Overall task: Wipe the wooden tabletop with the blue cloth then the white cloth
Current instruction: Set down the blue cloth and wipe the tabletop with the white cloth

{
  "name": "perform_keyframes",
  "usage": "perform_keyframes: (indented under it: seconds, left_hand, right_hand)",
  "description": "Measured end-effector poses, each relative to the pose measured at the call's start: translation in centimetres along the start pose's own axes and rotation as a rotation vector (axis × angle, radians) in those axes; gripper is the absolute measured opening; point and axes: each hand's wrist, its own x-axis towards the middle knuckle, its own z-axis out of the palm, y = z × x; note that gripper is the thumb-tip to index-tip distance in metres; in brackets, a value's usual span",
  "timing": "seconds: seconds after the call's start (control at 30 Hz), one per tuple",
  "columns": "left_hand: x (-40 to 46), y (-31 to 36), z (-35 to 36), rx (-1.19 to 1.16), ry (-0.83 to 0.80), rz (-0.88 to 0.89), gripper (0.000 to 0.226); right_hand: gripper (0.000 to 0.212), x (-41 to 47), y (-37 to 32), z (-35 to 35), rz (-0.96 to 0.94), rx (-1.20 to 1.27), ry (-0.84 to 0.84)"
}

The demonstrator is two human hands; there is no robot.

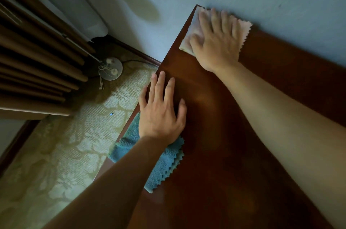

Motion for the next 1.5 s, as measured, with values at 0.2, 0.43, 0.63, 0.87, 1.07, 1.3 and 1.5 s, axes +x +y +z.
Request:
perform_keyframes:
  seconds: [0.2, 0.43, 0.63, 0.87, 1.07, 1.3, 1.5]
  left_hand:
    - [-0.1, 0.2, 0.0, -0.006, 0.027, -0.004, 0.064]
    - [0.0, 0.0, 0.2, -0.002, 0.030, 0.012, 0.066]
    - [0.0, 0.3, 0.0, 0.006, 0.013, -0.010, 0.068]
    - [-0.1, 0.1, 0.2, 0.004, 0.023, -0.005, 0.069]
    - [-0.1, 0.0, 0.2, 0.020, 0.016, 0.003, 0.070]
    - [0.0, 0.1, 0.3, 0.004, 0.037, -0.007, 0.068]
    - [0.1, 0.1, 0.3, 0.003, 0.042, -0.009, 0.068]
  right_hand:
    - [0.072, -7.7, -1.5, 0.2, -0.087, 0.015, -0.020]
    - [0.071, -10.4, -0.5, 0.6, -0.175, -0.019, -0.010]
    - [0.072, -5.2, 2.0, -0.3, -0.085, -0.034, -0.017]
    - [0.073, -7.2, 2.1, -0.5, 0.002, -0.010, -0.023]
    - [0.072, -13.6, 1.1, 0.1, -0.076, -0.052, -0.069]
    - [0.080, -6.3, 3.8, -0.8, 0.022, -0.018, -0.042]
    - [0.073, -5.8, 4.4, -1.0, 0.065, -0.017, -0.029]
